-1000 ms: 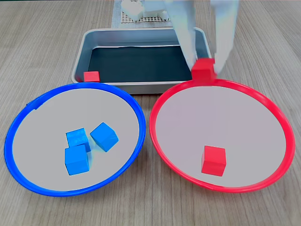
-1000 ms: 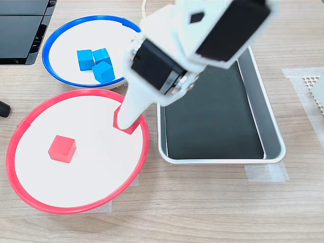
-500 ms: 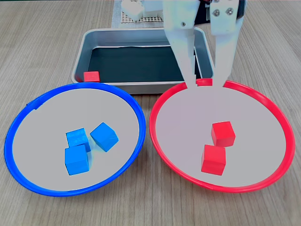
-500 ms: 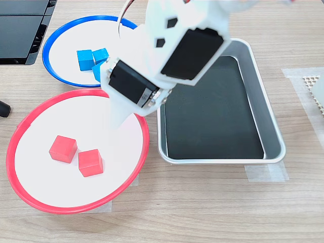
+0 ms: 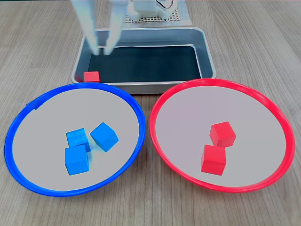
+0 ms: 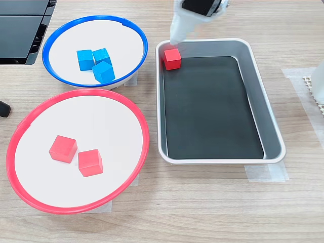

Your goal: Move six blocks tray to matching dishes

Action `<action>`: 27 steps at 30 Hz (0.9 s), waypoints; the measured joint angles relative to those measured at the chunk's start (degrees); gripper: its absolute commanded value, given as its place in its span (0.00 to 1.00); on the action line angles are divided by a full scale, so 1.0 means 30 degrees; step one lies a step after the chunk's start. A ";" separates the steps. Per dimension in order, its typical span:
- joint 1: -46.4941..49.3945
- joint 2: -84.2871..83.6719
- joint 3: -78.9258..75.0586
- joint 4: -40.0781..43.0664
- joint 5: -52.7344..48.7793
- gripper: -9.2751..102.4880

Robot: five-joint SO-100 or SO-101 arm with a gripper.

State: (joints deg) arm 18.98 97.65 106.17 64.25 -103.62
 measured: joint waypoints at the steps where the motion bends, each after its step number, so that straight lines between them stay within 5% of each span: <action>1: 0.0176 -0.0264 0.0059 -0.0557 -0.0732 0.15; 10: 0.1729 -0.2373 -0.0146 -0.2256 -0.4072 0.25; 27: 0.1318 -0.2871 0.1465 -0.4541 -0.4688 0.25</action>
State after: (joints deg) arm 22.94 89.03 110.57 50.62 -117.69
